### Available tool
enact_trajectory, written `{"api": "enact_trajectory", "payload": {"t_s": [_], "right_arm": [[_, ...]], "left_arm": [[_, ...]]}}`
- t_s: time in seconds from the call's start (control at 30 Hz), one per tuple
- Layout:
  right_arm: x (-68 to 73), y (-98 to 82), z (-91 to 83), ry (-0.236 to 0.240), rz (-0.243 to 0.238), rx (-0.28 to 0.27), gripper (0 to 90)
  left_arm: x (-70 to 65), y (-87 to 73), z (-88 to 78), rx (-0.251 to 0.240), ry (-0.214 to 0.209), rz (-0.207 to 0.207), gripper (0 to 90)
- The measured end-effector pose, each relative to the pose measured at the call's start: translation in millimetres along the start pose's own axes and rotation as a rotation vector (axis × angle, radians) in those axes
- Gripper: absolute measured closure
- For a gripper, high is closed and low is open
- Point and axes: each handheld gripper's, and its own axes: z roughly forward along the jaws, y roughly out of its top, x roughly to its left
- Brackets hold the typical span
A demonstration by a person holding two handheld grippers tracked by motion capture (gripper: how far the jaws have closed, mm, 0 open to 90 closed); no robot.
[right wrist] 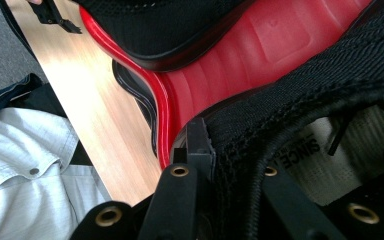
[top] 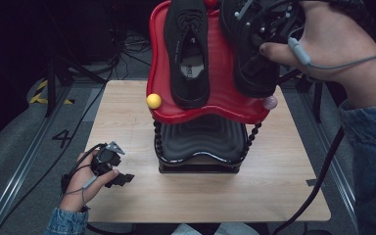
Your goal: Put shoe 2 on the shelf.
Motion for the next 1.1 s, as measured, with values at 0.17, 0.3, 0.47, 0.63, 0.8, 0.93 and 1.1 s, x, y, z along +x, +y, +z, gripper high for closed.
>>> {"api": "enact_trajectory", "payload": {"t_s": [0.17, 0.3, 0.47, 0.63, 0.8, 0.93, 1.1], "right_arm": [[1.1, 9.0, 7.0, -0.016, -0.013, 0.009, 86.1], [1.3, 15.3, 13.4, -0.005, -0.011, 0.012, 85.9], [3.1, 19.8, 19.8, -0.012, -0.024, 0.014, 85.9], [4.4, 22.5, 28.8, 0.003, -0.035, 0.018, 85.8], [3.5, 23.0, 38.1, 0.022, -0.032, 0.017, 85.8], [4.4, 25.1, 47.3, 0.028, -0.038, 0.024, 85.8], [4.2, 26.8, 54.4, 0.039, -0.037, 0.024, 85.9]], "left_arm": [[-0.1, -0.9, -0.5, -0.004, -0.006, -0.007, 22.9], [-0.3, -1.4, -0.5, 0.0, -0.007, -0.008, 22.9], [-0.5, -1.3, 0.5, 0.001, -0.01, -0.012, 22.9], [-0.4, -0.9, 1.0, 0.003, -0.002, -0.001, 22.9], [-0.2, -0.9, 1.8, 0.007, -0.01, -0.005, 22.9], [-0.5, -1.1, 2.0, 0.008, -0.016, -0.008, 22.9], [0.3, -2.2, 1.6, 0.004, -0.015, -0.012, 22.9]]}}
